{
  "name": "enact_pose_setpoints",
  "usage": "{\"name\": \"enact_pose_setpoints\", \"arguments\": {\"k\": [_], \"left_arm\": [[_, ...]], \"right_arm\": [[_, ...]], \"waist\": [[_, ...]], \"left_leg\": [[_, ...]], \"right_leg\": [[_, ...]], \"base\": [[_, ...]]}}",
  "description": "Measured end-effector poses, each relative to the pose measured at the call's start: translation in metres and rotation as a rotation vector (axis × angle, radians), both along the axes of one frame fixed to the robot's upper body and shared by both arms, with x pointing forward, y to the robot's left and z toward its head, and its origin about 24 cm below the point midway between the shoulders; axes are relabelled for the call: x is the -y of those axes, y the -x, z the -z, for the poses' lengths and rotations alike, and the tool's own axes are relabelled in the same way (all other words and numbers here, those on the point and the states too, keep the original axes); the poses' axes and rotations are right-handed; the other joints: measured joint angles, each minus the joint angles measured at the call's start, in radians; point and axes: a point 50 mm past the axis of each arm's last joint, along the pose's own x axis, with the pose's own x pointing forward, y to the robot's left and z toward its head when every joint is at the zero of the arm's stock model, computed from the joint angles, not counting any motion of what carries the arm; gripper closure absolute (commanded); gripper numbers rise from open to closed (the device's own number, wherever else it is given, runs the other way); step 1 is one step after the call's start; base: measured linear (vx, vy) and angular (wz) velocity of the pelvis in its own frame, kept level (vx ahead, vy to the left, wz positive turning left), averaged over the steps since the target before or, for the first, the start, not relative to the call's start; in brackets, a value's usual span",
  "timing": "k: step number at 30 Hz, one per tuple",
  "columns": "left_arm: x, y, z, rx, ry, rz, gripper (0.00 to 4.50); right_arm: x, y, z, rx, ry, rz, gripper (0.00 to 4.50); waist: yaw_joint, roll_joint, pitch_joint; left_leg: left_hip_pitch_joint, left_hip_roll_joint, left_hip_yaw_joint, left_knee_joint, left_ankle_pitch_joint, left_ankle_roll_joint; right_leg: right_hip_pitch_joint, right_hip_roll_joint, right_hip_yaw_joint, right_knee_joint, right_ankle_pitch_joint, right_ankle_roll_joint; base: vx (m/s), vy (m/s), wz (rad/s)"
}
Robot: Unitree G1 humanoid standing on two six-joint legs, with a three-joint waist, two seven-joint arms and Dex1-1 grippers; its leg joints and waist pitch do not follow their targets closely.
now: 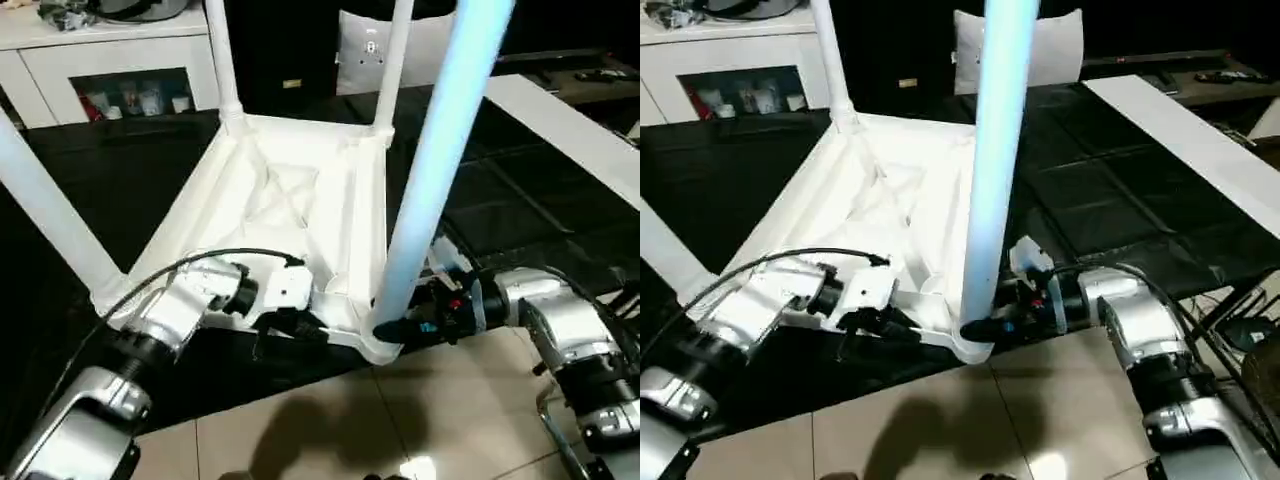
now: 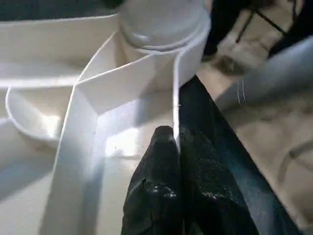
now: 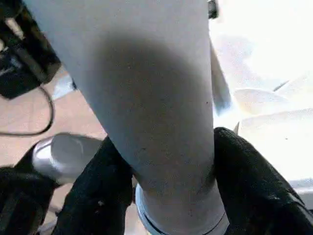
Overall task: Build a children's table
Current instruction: Rotate leg to tighten
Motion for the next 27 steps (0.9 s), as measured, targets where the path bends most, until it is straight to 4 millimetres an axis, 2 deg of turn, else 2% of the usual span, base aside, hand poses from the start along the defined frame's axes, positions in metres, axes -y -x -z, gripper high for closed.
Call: {"name": "enact_pose_setpoints", "arguments": {"k": [2, 4, 6, 9, 12, 15, 16, 17, 21, 26, 27], "left_arm": [[-0.005, -0.002, 0.001, -0.014, 0.001, -0.092, 4.5], [-0.009, -0.005, 0.003, -0.013, 0.003, -0.229, 4.5], [-0.005, -0.009, 0.004, -0.003, 0.011, -0.341, 4.5], [0.005, -0.012, 0.007, -0.004, 0.041, -0.451, 4.5], [0.014, -0.019, 0.007, 0.023, 0.039, -0.592, 4.5], [0.023, -0.021, 0.006, 0.027, 0.041, -0.645, 4.5], [0.024, -0.021, 0.006, 0.029, 0.041, -0.652, 4.5], [0.026, -0.022, 0.006, 0.035, 0.041, -0.654, 4.5], [0.03, -0.023, 0.003, 0.053, 0.041, -0.642, 4.5], [0.032, -0.022, 0.001, 0.089, 0.043, -0.587, 4.5], [0.031, -0.022, 0.001, 0.095, 0.036, -0.571, 4.5]], "right_arm": [[-0.008, -0.005, 0.003, 0.023, -0.011, 0.096, 2.4], [-0.022, -0.016, 0.01, 0.036, -0.041, 0.267, 2.43], [-0.033, -0.029, 0.011, 0.061, -0.036, 0.421, 2.44], [-0.043, -0.043, 0.011, 0.074, -0.014, 0.567, 2.45], [-0.06, -0.056, 0.011, 0.075, -0.006, 0.74, 2.45], [-0.065, -0.06, 0.011, 0.104, 0.011, 0.808, 2.45], [-0.065, -0.06, 0.012, 0.109, 0.011, 0.818, 1.93], [-0.064, -0.061, 0.012, 0.112, 0.004, 0.824, 1.93], [-0.06, -0.06, 0.012, 0.112, -0.016, 0.817, 1.47], [-0.041, -0.052, 0.012, 0.143, -0.061, 0.738, 1.14], [-0.033, -0.049, 0.012, 0.153, -0.064, 0.718, 0.95]], "waist": [[-0.02, 0.0, 0.0], [-0.062, -0.001, 0.0], [-0.093, -0.002, 0.001], [-0.119, -0.001, 0.0], [-0.128, 0.001, 0.001], [-0.128, 0.003, 0.001], [-0.127, 0.004, 0.0], [-0.125, 0.004, 0.0], [-0.114, 0.003, 0.0], [-0.084, 0.003, 0.0], [-0.072, 0.003, 0.0]], "left_leg": [[0.002, -0.001, 0.002, 0.0, 0.003, -0.003], [0.006, 0.0, 0.005, 0.0, 0.003, -0.008], [0.007, 0.001, 0.006, 0.001, 0.005, -0.009], [0.001, 0.004, -0.003, 0.003, 0.005, -0.009], [-0.002, 0.005, -0.006, 0.004, 0.005, -0.008], [-0.002, 0.004, -0.006, 0.003, 0.004, -0.005], [-0.002, 0.003, -0.006, 0.002, 0.003, -0.004], [-0.003, 0.001, -0.006, 0.001, 0.002, -0.003], [-0.003, -0.001, -0.005, 0.0, 0.001, 0.004], [-0.005, -0.002, -0.004, -0.003, 0.002, 0.006], [-0.004, -0.001, -0.004, -0.003, 0.002, 0.005]], "right_leg": [[0.0, 0.001, 0.0, 0.0, 0.001, -0.001], [0.0, 0.001, -0.002, 0.0, 0.001, -0.001], [0.0, 0.0, -0.008, -0.005, 0.001, -0.001], [0.004, -0.001, -0.027, -0.02, 0.001, -0.001], [0.007, -0.001, -0.031, -0.029, 0.002, -0.001], [0.012, -0.001, -0.032, -0.038, 0.002, -0.001], [0.013, -0.002, -0.03, -0.04, 0.002, -0.001], [0.013, -0.002, -0.028, -0.04, 0.002, -0.001], [0.012, -0.003, -0.019, -0.036, 0.017, -0.002], [-0.004, 0.0, -0.012, -0.013, 0.013, -0.006], [-0.006, 0.0, -0.011, -0.007, 0.009, -0.007]], "base": [[0.0, 0.0, 0.0], [0.0, 0.0, 0.0], [-0.026, -0.001, -0.07], [0.0, 0.0, 0.0], [0.0, 0.0, 0.0], [0.0, 0.0, 0.0], [0.0, 0.0, 0.0], [0.0, 0.0, 0.0], [0.0, 0.0, 0.0], [0.0, 0.0, 0.0], [0.0, 0.0, 0.0]]}}
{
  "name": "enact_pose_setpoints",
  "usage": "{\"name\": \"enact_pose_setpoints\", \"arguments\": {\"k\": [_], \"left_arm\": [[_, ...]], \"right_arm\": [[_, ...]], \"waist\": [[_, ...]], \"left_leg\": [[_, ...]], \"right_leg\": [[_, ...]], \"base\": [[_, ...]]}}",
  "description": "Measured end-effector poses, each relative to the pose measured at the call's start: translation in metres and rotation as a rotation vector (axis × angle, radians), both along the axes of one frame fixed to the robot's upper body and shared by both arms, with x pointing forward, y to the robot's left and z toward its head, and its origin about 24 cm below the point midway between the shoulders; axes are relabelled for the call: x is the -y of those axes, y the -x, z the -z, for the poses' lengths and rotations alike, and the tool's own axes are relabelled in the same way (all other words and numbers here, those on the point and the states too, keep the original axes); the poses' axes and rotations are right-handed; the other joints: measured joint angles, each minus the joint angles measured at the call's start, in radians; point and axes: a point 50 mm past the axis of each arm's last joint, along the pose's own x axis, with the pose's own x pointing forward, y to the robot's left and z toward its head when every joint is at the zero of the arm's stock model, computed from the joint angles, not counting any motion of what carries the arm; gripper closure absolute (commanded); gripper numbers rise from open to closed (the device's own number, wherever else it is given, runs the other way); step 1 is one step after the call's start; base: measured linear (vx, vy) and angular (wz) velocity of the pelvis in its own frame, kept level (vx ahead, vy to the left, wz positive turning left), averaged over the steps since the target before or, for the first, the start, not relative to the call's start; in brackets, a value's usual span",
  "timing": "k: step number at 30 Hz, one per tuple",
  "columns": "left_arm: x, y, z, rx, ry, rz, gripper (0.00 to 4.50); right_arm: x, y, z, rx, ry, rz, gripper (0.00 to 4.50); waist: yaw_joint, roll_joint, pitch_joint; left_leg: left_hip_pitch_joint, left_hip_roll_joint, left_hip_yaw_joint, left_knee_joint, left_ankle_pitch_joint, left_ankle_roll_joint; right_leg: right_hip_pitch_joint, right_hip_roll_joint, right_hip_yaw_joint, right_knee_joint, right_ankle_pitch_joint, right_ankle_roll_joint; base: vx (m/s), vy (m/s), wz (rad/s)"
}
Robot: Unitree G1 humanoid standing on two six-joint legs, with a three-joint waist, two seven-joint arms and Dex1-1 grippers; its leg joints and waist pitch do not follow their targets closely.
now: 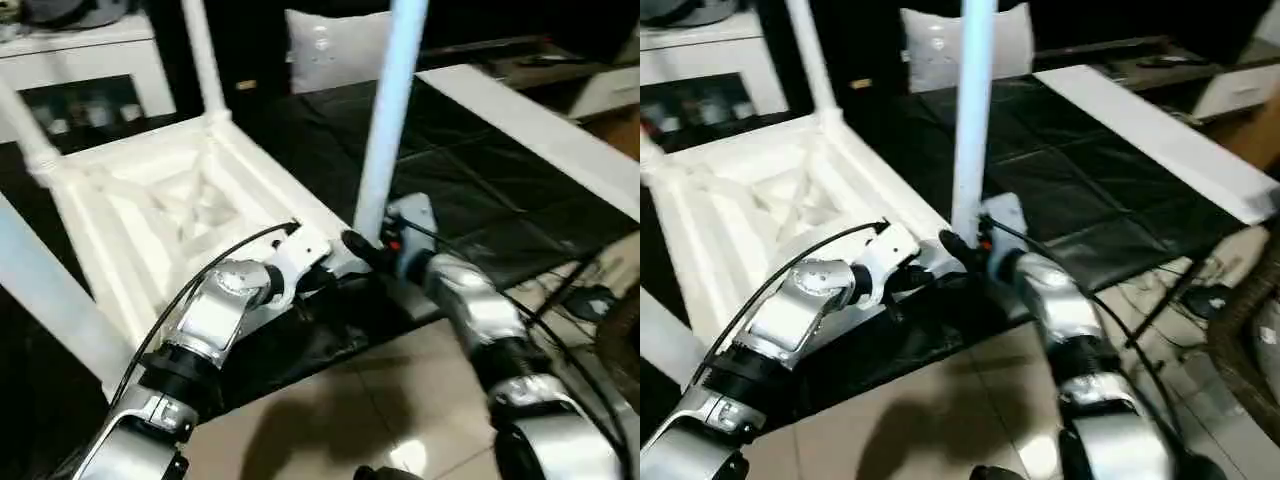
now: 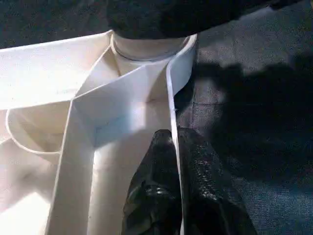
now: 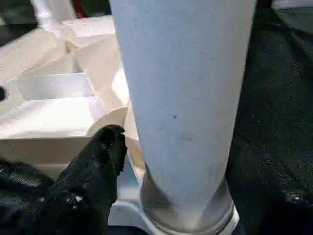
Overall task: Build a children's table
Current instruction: Rotate leg to tighten
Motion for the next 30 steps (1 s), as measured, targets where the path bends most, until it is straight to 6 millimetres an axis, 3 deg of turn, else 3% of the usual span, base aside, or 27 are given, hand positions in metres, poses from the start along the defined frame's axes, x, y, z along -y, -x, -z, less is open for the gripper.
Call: {"name": "enact_pose_setpoints", "arguments": {"k": [6, 12, 15, 19, 30], "left_arm": [[-0.012, 0.003, 0.001, 0.008, -0.034, 0.145, 4.5], [-0.029, 0.01, 0.0, -0.007, -0.077, 0.33, 4.5], [-0.031, 0.013, -0.001, -0.011, -0.091, 0.396, 4.5], [-0.033, 0.016, -0.002, -0.016, -0.123, 0.529, 4.5], [-0.026, 0.022, -0.006, -0.017, -0.172, 0.728, 4.5]], "right_arm": [[0.04, 0.023, -0.003, 0.007, 0.039, -0.207, 0.48], [0.064, 0.032, -0.015, -0.005, 0.088, -0.342, 0.04], [0.064, 0.034, -0.018, -0.005, 0.097, -0.398, 0.02], [0.066, 0.04, -0.019, -0.033, 0.147, -0.515, 0.02], [0.044, 0.046, -0.017, -0.104, 0.154, -0.763, 0.87]], "waist": [[0.031, 0.0, 0.0], [0.036, 0.0, 0.0], [0.042, 0.0, 0.0], [0.062, -0.001, 0.0], [0.068, -0.002, 0.0]], "left_leg": [[0.0, 0.001, 0.002, 0.002, 0.001, 0.0], [0.002, 0.0, 0.005, 0.004, 0.001, 0.0], [0.002, 0.001, 0.005, 0.004, 0.001, 0.0], [0.001, 0.001, 0.005, 0.004, 0.001, 0.0], [0.001, 0.001, 0.005, 0.003, 0.001, 0.0]], "right_leg": [[0.0, 0.002, 0.003, -0.001, -0.001, 0.002], [0.004, 0.001, 0.007, -0.002, 0.0, 0.003], [0.005, 0.0, 0.008, -0.002, -0.001, 0.004], [0.006, 0.0, 0.009, -0.001, -0.002, 0.006], [0.006, 0.0, 0.011, 0.0, -0.003, 0.008]], "base": [[0.0, 0.0, 0.0], [0.0, 0.0, 0.0], [0.0, 0.0, 0.0], [0.0, 0.0, 0.0], [0.0, 0.0, 0.0]]}}
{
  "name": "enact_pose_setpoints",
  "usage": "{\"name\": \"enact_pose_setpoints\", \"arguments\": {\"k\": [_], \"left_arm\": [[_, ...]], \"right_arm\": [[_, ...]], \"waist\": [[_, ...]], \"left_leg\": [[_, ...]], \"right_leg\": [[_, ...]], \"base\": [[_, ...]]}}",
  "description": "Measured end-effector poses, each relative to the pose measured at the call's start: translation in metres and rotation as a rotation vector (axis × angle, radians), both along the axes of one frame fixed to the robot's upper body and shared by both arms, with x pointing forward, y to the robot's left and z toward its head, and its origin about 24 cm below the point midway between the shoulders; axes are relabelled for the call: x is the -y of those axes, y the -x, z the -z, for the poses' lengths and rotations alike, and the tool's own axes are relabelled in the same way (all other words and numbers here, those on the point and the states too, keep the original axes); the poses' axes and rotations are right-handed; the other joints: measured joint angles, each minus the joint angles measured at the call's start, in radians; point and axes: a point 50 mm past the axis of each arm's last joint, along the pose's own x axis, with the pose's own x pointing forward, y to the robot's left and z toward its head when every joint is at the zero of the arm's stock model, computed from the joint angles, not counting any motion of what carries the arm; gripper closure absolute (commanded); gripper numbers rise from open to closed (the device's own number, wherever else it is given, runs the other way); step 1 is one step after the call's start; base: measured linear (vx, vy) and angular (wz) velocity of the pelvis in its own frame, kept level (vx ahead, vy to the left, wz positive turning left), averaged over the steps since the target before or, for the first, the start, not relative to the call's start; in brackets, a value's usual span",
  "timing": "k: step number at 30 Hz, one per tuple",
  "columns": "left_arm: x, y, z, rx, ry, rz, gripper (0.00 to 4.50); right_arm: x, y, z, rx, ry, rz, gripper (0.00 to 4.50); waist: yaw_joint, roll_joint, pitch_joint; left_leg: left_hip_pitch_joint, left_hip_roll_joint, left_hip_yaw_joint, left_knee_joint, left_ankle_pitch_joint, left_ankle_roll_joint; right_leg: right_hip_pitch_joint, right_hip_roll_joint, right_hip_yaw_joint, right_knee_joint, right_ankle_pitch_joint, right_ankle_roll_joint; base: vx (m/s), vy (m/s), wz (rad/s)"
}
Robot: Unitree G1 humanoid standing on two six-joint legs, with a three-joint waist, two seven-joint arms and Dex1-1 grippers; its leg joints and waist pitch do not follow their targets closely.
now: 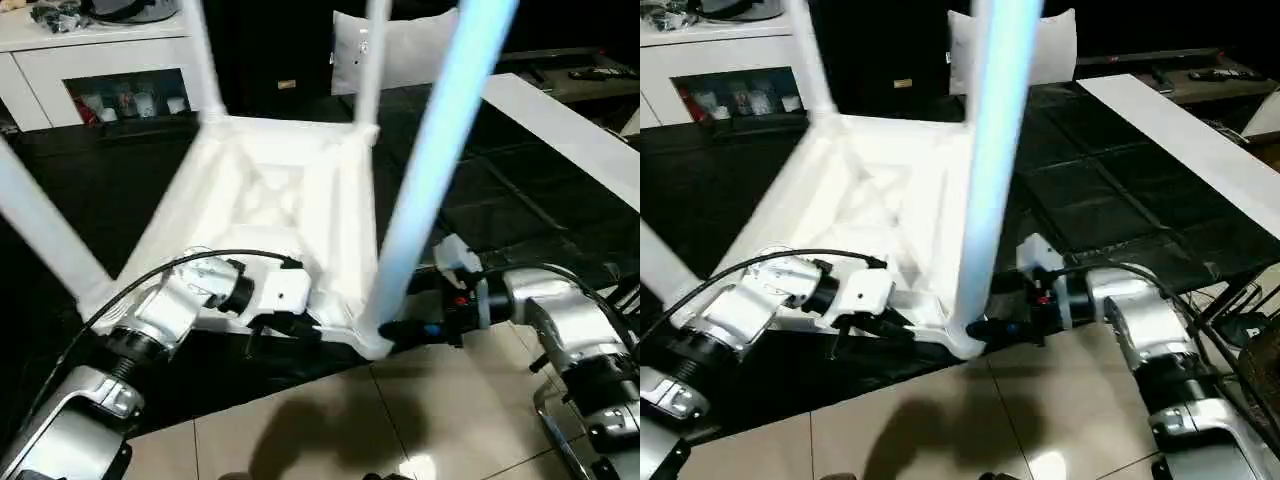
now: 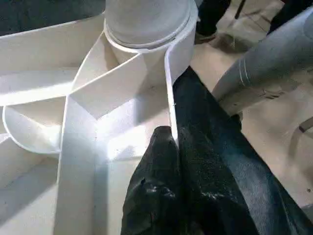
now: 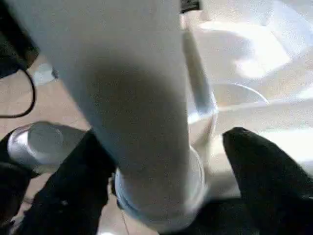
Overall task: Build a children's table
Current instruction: Rotate leg to tighten
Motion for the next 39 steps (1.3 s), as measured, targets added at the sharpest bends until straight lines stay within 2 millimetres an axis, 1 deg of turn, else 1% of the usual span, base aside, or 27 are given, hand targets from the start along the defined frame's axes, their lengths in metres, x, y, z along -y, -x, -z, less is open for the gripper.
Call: {"name": "enact_pose_setpoints", "arguments": {"k": [2, 5, 6, 7, 9, 12, 14, 15, 16, 20, 21, 23, 25, 26, 27, 28, 30, 31, 33, 35, 36, 38, 39], "left_arm": [[0.001, -0.002, -0.001, 0.001, -0.005, 0.013, 4.5], [0.002, -0.002, -0.001, 0.0, -0.004, 0.023, 4.5], [0.002, -0.002, -0.001, 0.0, -0.005, 0.024, 4.5], [0.002, -0.002, -0.001, 0.0, -0.004, 0.025, 4.5], [0.002, -0.002, -0.001, 0.003, -0.004, 0.028, 4.5], [0.001, -0.003, -0.001, 0.0, -0.003, 0.027, 4.5], [0.001, -0.003, -0.001, -0.007, 0.002, 0.023, 4.5], [0.001, -0.003, -0.001, -0.01, 0.006, 0.021, 4.5], [0.001, -0.004, -0.001, -0.013, 0.009, 0.019, 4.5], [0.0, -0.003, 0.001, -0.055, 0.034, -0.015, 4.5], [0.001, -0.002, 0.002, -0.079, 0.053, -0.042, 4.5], [-0.004, -0.001, 0.004, -0.107, 0.076, -0.119, 4.5], [-0.009, -0.004, 0.004, -0.118, 0.083, -0.216, 4.5], [-0.013, -0.005, 0.005, -0.117, 0.09, -0.279, 4.5], [-0.015, -0.008, 0.005, -0.115, 0.094, -0.345, 4.5], [-0.015, -0.009, 0.005, -0.114, 0.097, -0.37, 4.5], [-0.011, -0.013, 0.006, -0.11, 0.119, -0.484, 4.5], [-0.01, -0.014, 0.007, -0.109, 0.125, -0.508, 4.5], [-0.005, -0.018, 0.009, -0.104, 0.146, -0.602, 4.5], [-0.001, -0.021, 0.009, -0.09, 0.157, -0.661, 4.5], [0.004, -0.024, 0.01, -0.072, 0.172, -0.721, 4.5], [0.013, -0.029, 0.009, -0.047, 0.176, -0.766, 4.5], [0.017, -0.031, 0.009, -0.037, 0.179, -0.781, 4.5]], "right_arm": [[-0.003, 0.0, 0.002, -0.026, 0.004, -0.021, 1.09], [-0.007, 0.002, 0.006, -0.06, 0.003, -0.051, 1.26], [-0.008, 0.002, 0.005, -0.068, 0.002, -0.055, 1.46], [-0.008, 0.001, 0.005, -0.07, 0.001, -0.057, 1.55], [-0.009, 0.0, 0.002, -0.074, -0.001, -0.069, 1.61], [-0.009, 0.001, 0.003, -0.09, -0.003, -0.074, 1.94], [-0.009, 0.0, 0.002, -0.09, -0.004, -0.073, 1.99], [-0.009, 0.0, 0.002, -0.09, -0.003, -0.073, 2.15], [-0.008, 0.0, 0.002, -0.091, -0.002, -0.073, 2.22], [-0.008, 0.001, 0.001, -0.09, 0.002, -0.071, 2.29], [-0.01, 0.001, 0.001, -0.088, -0.003, -0.054, 2.29], [-0.017, 0.001, 0.004, -0.077, -0.032, -0.004, 2.3], [-0.024, -0.004, 0.006, -0.051, -0.055, 0.09, 2.31], [-0.028, -0.008, 0.009, -0.044, -0.07, 0.163, 2.36], [-0.034, -0.014, 0.011, -0.036, -0.082, 0.245, 2.36], [-0.037, -0.016, 0.012, -0.031, -0.083, 0.282, 2.38], [-0.045, -0.029, 0.012, -0.023, -0.084, 0.436, 2.4], [-0.047, -0.032, 0.012, -0.021, -0.081, 0.469, 2.41], [-0.056, -0.042, 0.013, -0.021, -0.077, 0.599, 2.42], [-0.063, -0.049, 0.013, -0.015, -0.07, 0.68, 2.42], [-0.069, -0.055, 0.013, -0.008, -0.066, 0.761, 2.42], [-0.074, -0.06, 0.012, 0.013, -0.057, 0.854, 2.42], [-0.074, -0.061, 0.012, 0.028, -0.057, 0.884, 2.08]], "waist": [[-0.001, 0.0, 0.0], [-0.001, 0.0, 0.0], [-0.001, 0.0, 0.0], [-0.001, 0.0, 0.0], [-0.001, 0.0, 0.0], [-0.001, 0.0, 0.0], [-0.001, 0.0, 0.0], [-0.001, 0.0, 0.0], [-0.001, 0.0, 0.0], [-0.001, 0.0, 0.0], [-0.003, 0.0, 0.0], [-0.008, 0.0, 0.0], [-0.025, 0.0, 0.0], [-0.04, -0.001, -0.001], [-0.059, -0.001, 0.0], [-0.068, -0.001, 0.0], [-0.097, -0.001, 0.0], [-0.102, -0.001, 0.0], [-0.12, -0.002, 0.0], [-0.127, -0.002, 0.0], [-0.13, -0.002, 0.0], [-0.129, -0.001, 0.0], [-0.126, -0.001, 0.0]], "left_leg": [[0.0, 0.0, 0.001, 0.0, 0.0, 0.0], [0.0, 0.0, 0.001, 0.0, 0.0, 0.0], [0.0, 0.0, 0.001, 0.0, 0.0, 0.0], [0.0, 0.0, 0.001, 0.0, 0.0, 0.0], [0.0, 0.0, 0.001, 0.0, 0.0, 0.0], [0.0, 0.0, 0.001, 0.0, 0.0, 0.0], [0.0, 0.0, 0.001, 0.0, 0.0, 0.0], [0.0, 0.0, 0.001, 0.0, 0.0, -0.001], [0.0, 0.0, 0.001, 0.0, 0.0, -0.001], [0.0, 0.0, 0.002, 0.0, 0.0, -0.001], [0.0, 0.0, 0.002, 0.0, 0.0, -0.001], [0.001, 0.001, 0.003, 0.0, 0.0, -0.001], [0.003, 0.001, 0.006, 0.0, 0.0, -0.004], [0.005, 0.001, 0.006, 0.0, 0.001, -0.008], [0.005, 0.002, 0.007, 0.0, 0.001, -0.011], [0.005, 0.002, 0.007, 0.001, 0.002, -0.012], [0.006, 0.002, 0.007, 0.002, 0.004, -0.013], [0.006, 0.002, 0.007, 0.003, 0.004, -0.013], [0.004, 0.003, 0.005, 0.006, 0.004, -0.013], [0.001, 0.003, 0.002, 0.007, 0.004, -0.013], [-0.001, 0.003, 0.0, 0.007, 0.004, -0.013], [-0.005, 0.003, -0.003, 0.007, 0.004, -0.013], [-0.007, 0.003, -0.003, 0.006, 0.004, -0.012]], "right_leg": [[0.0, 0.0, 0.0, 0.0, 0.0, 0.0], [0.0, 0.0, 0.0, 0.0, 0.0, 0.0], [0.0, 0.0, 0.0, 0.0, 0.0, 0.0], [0.0, 0.0, 0.0, 0.0, 0.0, 0.0], [0.0, 0.0, 0.0, 0.001, 0.0, 0.0], [0.0, 0.0, 0.0, 0.001, 0.0, 0.0], [0.0, 0.0, 0.0, 0.001, 0.0, 0.0], [0.0, 0.0, 0.0, 0.001, 0.0, 0.0], [0.0, 0.0, 0.0, 0.001, 0.0, 0.0], [0.0, 0.0, 0.0, 0.001, 0.0, 0.0], [0.0, 0.0, 0.0, 0.001, 0.0, 0.0], [0.0, 0.0, 0.001, 0.001, 0.0, 0.0], [-0.001, 0.001, 0.0, 0.002, 0.002, -0.002], [-0.001, 0.001, 0.0, 0.002, 0.002, -0.002], [-0.001, 0.001, -0.001, 0.001, 0.002, -0.002], [-0.002, 0.001, -0.001, 0.001, 0.002, -0.002], [-0.002, 0.001, -0.004, -0.002, 0.002, -0.002], [-0.002, 0.001, -0.005, -0.002, 0.002, -0.002], [-0.002, 0.001, -0.007, -0.003, 0.002, -0.002], [-0.002, 0.0, -0.012, -0.006, 0.002, -0.002], [0.0, 0.0, -0.015, -0.009, 0.002, -0.002], [0.002, 0.0, -0.019, -0.015, 0.003, -0.002], [0.001, -0.001, -0.019, -0.018, 0.003, -0.002]], "base": [[0.0, 0.0, 0.0], [0.0, 0.0, 0.0], [0.0, 0.0, 0.0], [0.0, 0.0, 0.0], [0.0, 0.0, 0.0], [0.0, 0.0, 0.0], [0.0, 0.0, 0.0], [0.0, 0.0, 0.0], [0.0, 0.0, 0.0], [0.0, 0.0, 0.0], [0.0, 0.0, 0.0], [0.0, 0.0, 0.0], [0.0, 0.0, 0.0], [0.0, 0.0, 0.0], [0.0, 0.0, 0.0], [0.0, 0.0, 0.0], [0.0, 0.0, 0.0], [0.0, 0.0, 0.0], [0.0, 0.0, 0.0], [0.0, 0.0, 0.0], [0.0, 0.0, 0.0], [0.0, 0.0, 0.0], [0.0, 0.0, 0.0]]}}
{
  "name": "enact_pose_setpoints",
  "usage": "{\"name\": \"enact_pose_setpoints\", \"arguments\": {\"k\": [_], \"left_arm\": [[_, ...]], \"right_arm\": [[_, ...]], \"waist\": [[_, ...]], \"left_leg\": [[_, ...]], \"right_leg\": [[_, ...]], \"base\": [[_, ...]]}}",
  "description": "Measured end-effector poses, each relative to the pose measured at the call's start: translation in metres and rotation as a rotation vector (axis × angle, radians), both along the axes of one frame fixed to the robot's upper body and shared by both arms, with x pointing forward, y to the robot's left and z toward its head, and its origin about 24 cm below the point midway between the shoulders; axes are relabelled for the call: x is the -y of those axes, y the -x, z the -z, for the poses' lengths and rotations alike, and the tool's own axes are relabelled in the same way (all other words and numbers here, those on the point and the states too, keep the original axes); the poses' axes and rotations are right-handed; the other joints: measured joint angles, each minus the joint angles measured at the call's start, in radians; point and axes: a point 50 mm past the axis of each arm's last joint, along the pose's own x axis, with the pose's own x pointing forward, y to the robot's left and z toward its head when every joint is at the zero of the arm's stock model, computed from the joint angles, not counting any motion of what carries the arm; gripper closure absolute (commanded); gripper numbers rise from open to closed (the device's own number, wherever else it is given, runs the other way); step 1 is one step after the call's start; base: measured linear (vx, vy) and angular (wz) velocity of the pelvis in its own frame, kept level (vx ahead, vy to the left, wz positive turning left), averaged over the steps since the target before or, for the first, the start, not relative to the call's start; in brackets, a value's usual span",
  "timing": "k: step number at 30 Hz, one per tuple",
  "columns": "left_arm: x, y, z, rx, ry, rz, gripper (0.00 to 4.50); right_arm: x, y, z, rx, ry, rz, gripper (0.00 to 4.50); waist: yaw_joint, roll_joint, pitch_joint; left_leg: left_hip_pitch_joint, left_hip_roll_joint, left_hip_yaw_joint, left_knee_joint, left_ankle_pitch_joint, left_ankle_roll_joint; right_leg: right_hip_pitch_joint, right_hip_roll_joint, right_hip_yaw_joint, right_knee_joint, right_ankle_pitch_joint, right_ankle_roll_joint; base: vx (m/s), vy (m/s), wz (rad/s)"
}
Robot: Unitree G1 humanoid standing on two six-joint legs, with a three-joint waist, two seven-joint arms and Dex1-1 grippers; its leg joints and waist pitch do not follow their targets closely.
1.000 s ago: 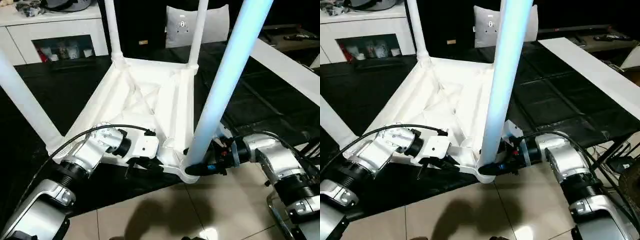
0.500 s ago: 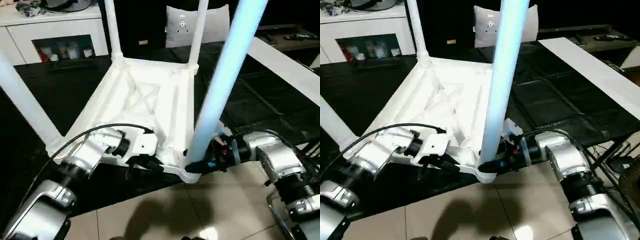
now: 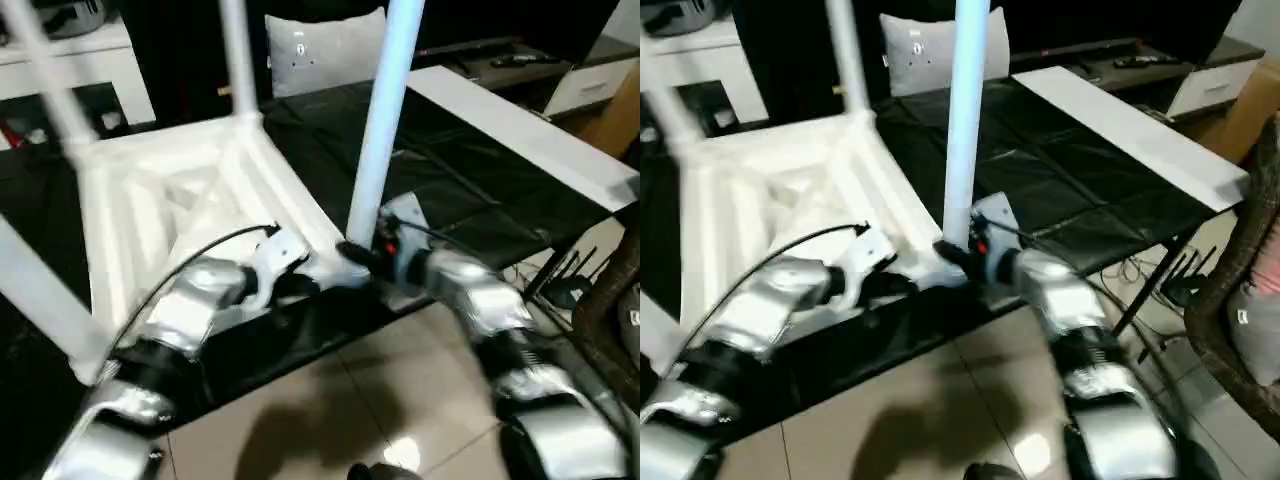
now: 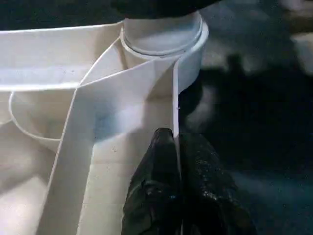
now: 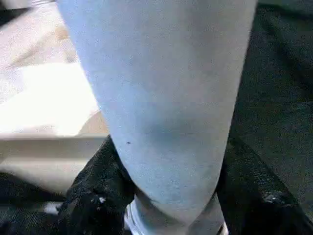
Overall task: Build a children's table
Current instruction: Rotate leg to tighten
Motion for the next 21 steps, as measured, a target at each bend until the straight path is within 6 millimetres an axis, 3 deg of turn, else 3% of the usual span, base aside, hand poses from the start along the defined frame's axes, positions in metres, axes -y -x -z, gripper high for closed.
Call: {"name": "enact_pose_setpoints", "arguments": {"k": [2, 5, 6, 12, 17, 21], "left_arm": [[0.003, -0.001, -0.001, 0.013, -0.006, -0.011, 4.5], [0.007, -0.001, -0.002, 0.024, -0.01, -0.009, 4.5], [0.008, -0.001, -0.002, 0.027, -0.009, -0.004, 4.5], [0.01, -0.002, -0.004, 0.077, -0.043, 0.041, 4.5], [0.005, -0.006, -0.003, 0.129, -0.079, 0.089, 4.5], [-0.016, -0.01, -0.002, 0.176, -0.116, 0.115, 4.5]], "right_arm": [[0.0, -0.001, 0.001, 0.015, -0.004, 0.023, 1.76], [0.001, 0.0, 0.002, 0.033, -0.011, 0.033, 1.67], [0.003, 0.001, 0.002, 0.044, -0.015, 0.032, 1.4], [0.029, 0.012, 0.006, 0.088, -0.002, -0.027, 0.96], [0.052, 0.031, 0.008, 0.082, -0.035, -0.102, 0.6], [0.074, 0.05, 0.004, 0.118, -0.042, -0.117, 0.2]], "waist": [[0.007, 0.0, 0.0], [0.019, 0.0, 0.0], [0.026, 0.0, 0.0], [0.058, 0.0, 0.0], [0.063, 0.0, 0.0], [0.063, -0.001, 0.001]], "left_leg": [[-0.001, -0.001, 0.0, 0.0, -0.002, 0.003], [-0.001, -0.003, 0.0, -0.002, -0.002, 0.008], [0.0, -0.004, 0.0, -0.004, -0.001, 0.012], [0.001, -0.004, 0.003, -0.008, -0.001, 0.012], [0.0, -0.003, 0.008, -0.007, 0.0, 0.014], [0.0, -0.002, 0.009, -0.007, 0.001, 0.014]], "right_leg": [[0.0, 0.0, 0.003, 0.0, 0.002, 0.0], [-0.002, 0.0, 0.01, 0.004, 0.007, -0.001], [-0.003, 0.0, 0.013, 0.008, 0.007, -0.001], [-0.012, 0.002, 0.016, 0.019, 0.002, -0.002], [-0.016, 0.002, 0.019, 0.019, 0.003, -0.002], [-0.017, 0.003, 0.019, 0.018, 0.004, -0.001]], "base": [[0.0, 0.0, 0.0], [0.0, 0.0, 0.0], [0.0, 0.0, 0.0], [0.0, 0.0, 0.0], [0.0, 0.0, 0.0], [0.0, 0.0, 0.0]]}}
